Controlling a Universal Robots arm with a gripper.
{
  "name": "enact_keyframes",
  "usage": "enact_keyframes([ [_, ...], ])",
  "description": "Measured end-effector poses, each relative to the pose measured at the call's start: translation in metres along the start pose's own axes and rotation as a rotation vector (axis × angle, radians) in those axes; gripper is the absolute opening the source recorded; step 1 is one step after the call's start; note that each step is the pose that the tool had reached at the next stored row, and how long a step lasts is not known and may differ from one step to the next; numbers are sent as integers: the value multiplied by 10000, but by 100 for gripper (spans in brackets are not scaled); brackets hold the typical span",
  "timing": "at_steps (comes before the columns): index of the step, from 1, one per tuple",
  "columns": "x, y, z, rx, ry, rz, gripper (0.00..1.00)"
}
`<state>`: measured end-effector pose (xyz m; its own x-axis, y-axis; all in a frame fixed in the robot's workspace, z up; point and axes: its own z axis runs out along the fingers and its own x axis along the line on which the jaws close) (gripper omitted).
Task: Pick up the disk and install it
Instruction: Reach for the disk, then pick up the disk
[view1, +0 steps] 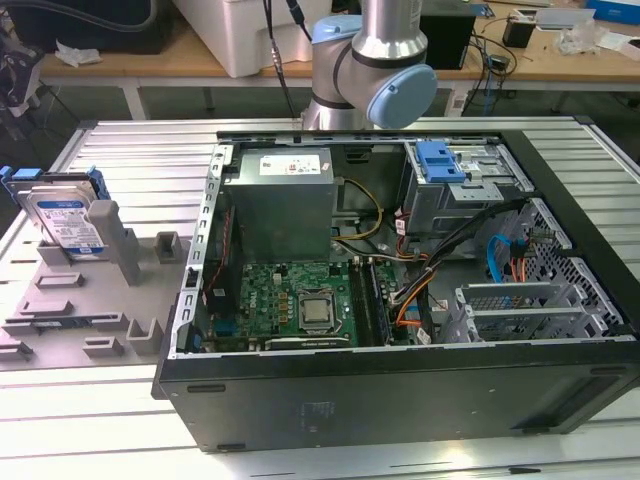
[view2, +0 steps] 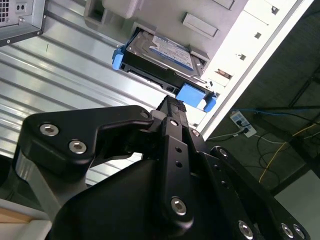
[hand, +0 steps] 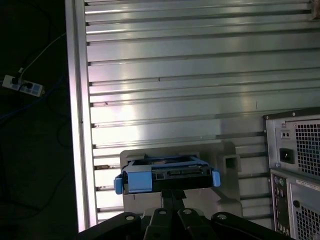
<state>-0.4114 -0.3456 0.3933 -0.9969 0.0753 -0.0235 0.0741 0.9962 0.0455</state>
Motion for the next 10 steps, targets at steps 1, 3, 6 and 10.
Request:
enact_keyframes([
  [1,0,0,0,-1,0,0,11],
  [3,0,3,0,-1,0,0,11],
  [6,1,5,0,-1,0,1,11],
  [10,1,6,0,0,0,0,11],
])
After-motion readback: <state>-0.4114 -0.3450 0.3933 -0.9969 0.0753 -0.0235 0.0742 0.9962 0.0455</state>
